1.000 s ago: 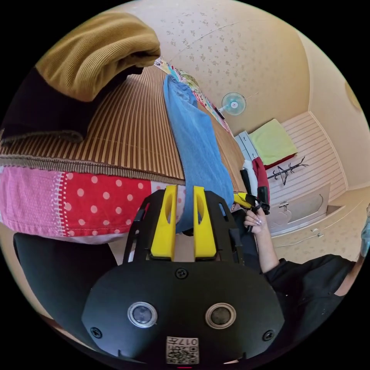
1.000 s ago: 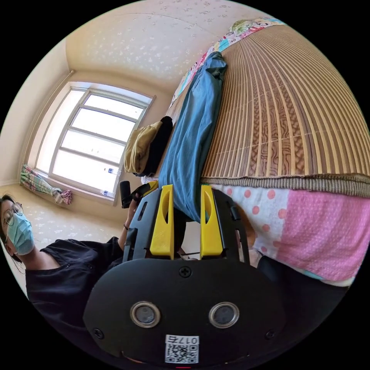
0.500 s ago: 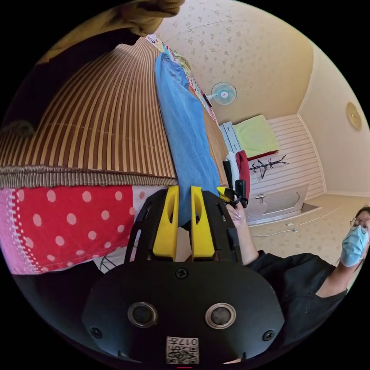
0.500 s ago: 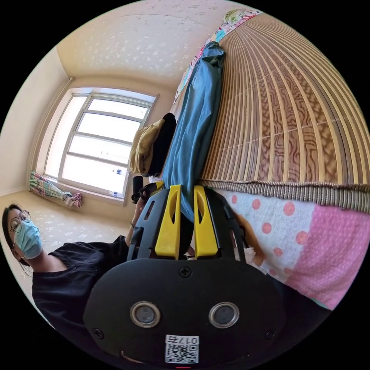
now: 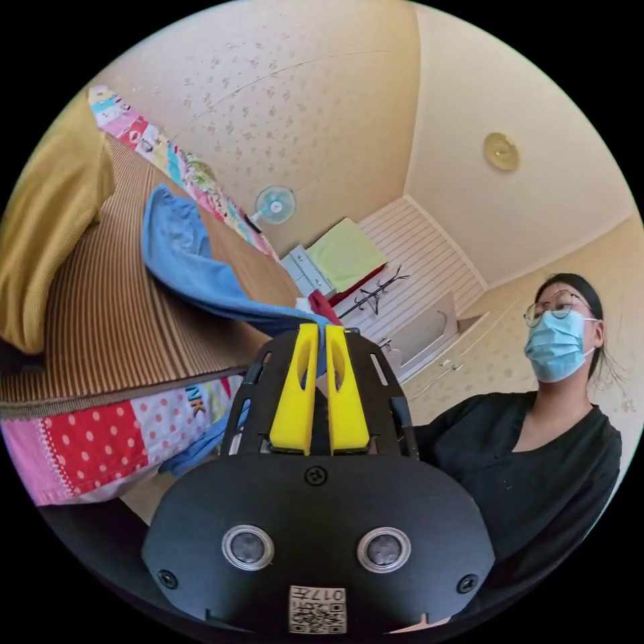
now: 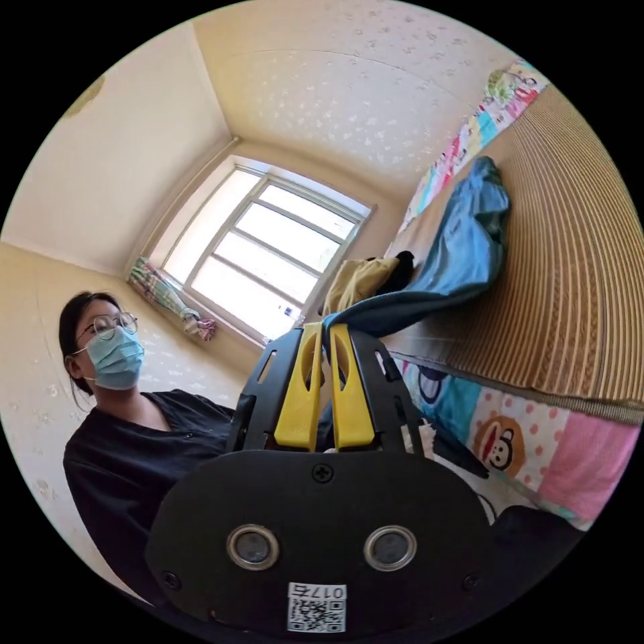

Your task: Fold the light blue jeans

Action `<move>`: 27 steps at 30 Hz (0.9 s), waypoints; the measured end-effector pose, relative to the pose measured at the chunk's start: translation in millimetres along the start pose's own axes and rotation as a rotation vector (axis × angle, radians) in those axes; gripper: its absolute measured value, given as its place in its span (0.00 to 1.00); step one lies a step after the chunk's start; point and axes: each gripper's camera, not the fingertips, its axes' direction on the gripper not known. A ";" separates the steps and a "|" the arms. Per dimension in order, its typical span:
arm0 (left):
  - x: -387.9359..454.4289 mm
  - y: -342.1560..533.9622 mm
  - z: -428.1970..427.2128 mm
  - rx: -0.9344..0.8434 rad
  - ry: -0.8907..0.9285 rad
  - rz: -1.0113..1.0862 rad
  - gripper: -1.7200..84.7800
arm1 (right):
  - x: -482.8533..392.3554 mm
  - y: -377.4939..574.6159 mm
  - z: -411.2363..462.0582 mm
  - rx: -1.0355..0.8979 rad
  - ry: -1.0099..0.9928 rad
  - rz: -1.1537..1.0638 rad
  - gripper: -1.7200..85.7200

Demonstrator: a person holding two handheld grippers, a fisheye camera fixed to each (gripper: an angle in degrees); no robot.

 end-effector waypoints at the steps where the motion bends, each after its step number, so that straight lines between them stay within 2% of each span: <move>1: 22.7 -5.5 -3.5 0.019 0.020 0.050 0.01 | -25.4 -2.2 1.0 -0.003 -0.010 -0.065 0.05; 11: 239.1 -29.5 -29.9 0.196 0.191 0.493 0.01 | -247.4 5.8 11.3 0.011 -0.029 -0.575 0.04; 19: 354.9 -49.0 -26.2 0.282 0.274 0.689 0.01 | -383.0 22.4 33.4 0.091 -0.015 -0.844 0.04; 22: 365.0 -56.3 -14.7 0.302 0.293 0.705 0.01 | -391.8 20.1 43.9 0.133 0.057 -0.845 0.04; 24: 359.3 -64.2 -3.8 0.309 0.223 0.692 0.01 | -374.0 2.3 53.7 0.155 0.129 -0.764 0.04; 27: 312.6 -96.9 21.5 0.287 0.095 0.562 0.01 | -317.1 -36.6 67.1 0.169 0.255 -0.623 0.04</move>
